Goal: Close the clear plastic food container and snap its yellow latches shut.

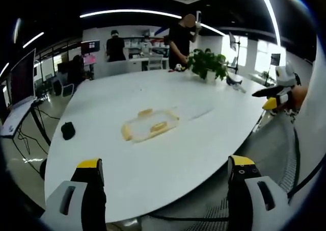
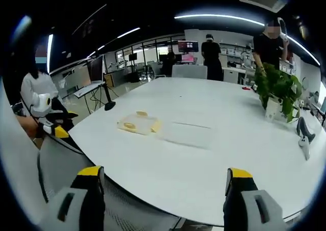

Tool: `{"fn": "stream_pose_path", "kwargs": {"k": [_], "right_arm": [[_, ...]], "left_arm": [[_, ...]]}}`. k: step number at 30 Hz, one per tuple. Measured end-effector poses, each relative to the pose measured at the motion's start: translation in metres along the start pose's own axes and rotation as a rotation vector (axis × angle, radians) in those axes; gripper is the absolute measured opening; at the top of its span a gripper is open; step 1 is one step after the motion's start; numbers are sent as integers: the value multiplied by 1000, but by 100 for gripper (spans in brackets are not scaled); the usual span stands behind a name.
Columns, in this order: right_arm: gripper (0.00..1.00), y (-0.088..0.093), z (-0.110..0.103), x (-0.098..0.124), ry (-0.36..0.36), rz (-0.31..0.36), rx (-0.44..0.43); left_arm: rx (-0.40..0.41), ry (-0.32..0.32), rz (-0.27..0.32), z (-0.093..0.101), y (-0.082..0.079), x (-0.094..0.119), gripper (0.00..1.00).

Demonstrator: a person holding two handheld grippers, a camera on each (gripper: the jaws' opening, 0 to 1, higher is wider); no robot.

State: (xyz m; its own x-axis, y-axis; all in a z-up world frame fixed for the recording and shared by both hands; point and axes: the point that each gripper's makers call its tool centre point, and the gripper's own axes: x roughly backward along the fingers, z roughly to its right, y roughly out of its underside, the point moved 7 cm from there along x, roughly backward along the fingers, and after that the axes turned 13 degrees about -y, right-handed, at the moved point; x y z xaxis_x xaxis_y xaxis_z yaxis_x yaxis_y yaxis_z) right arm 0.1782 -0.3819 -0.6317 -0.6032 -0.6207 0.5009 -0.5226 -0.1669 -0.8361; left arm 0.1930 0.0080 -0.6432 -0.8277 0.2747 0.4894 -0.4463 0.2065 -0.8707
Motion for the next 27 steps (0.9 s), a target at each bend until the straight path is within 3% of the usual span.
{"fn": "stream_pose_path", "kwargs": {"k": [7, 27], "right_arm": [[99, 1, 0, 0, -3, 0, -4], [99, 2, -2, 1, -9, 0, -11]], "left_arm": [[-10, 4, -13, 0, 3, 0, 96], [5, 9, -4, 3, 2, 2, 99]]}}
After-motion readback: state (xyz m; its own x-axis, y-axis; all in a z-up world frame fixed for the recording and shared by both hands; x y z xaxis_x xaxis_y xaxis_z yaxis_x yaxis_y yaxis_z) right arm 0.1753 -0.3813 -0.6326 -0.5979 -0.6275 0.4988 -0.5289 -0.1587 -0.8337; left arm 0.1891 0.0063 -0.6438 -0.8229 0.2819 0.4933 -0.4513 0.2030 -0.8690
